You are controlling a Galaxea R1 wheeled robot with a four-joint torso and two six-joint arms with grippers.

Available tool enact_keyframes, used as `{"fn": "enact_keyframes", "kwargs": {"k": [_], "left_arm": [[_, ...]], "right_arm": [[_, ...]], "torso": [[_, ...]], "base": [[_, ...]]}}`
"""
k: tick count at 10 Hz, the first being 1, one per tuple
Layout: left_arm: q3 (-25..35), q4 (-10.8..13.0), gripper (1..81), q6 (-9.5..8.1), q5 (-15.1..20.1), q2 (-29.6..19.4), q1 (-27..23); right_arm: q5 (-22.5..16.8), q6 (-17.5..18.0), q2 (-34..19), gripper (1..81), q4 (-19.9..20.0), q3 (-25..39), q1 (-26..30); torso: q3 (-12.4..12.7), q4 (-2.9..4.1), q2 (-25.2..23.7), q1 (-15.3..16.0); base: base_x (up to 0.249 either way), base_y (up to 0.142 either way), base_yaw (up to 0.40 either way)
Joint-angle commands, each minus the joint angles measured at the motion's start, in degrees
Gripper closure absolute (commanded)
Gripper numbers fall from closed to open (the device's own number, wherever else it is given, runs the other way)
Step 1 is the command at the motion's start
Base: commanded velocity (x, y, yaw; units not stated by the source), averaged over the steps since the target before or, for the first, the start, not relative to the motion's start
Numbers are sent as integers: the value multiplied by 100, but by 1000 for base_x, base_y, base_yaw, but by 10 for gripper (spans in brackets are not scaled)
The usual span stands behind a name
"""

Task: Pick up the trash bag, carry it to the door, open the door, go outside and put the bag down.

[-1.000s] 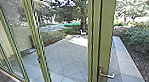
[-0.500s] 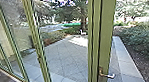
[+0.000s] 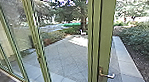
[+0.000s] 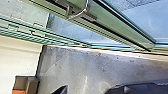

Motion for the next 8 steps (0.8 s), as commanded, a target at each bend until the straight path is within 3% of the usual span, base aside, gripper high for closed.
{"fn": "enact_keyframes", "kwargs": {"k": [1, 2, 3, 6, 8], "left_arm": [[26, -26, 811, 11, 330, -10, -280], [26, -26, 811, 11, 330, -10, -272], [26, -26, 811, 11, 330, -18, -272], [26, -35, 811, 11, 330, -27, -272], [26, -35, 811, 11, 330, -36, -272]], "right_arm": [[-946, 844, 129, 10, 205, -413, 1146], [-1062, 942, 236, 10, 205, -475, 1349], [-1097, 1263, 392, 10, 172, -622, 1480], [-1519, 2717, 860, 10, -717, -984, 1912], [-1519, 3254, 1027, 10, -1025, -1125, 2052]], "torso": [[0, 0, 0, 0], [0, 0, 0, 0], [0, 0, 0, 0], [-2, 0, 0, 0], [-2, 0, 2, 2]], "base": [[0, 0, 0], [0, 0, 0], [0, 0, 0], [0, 0, 0], [0, 0, 0]]}}
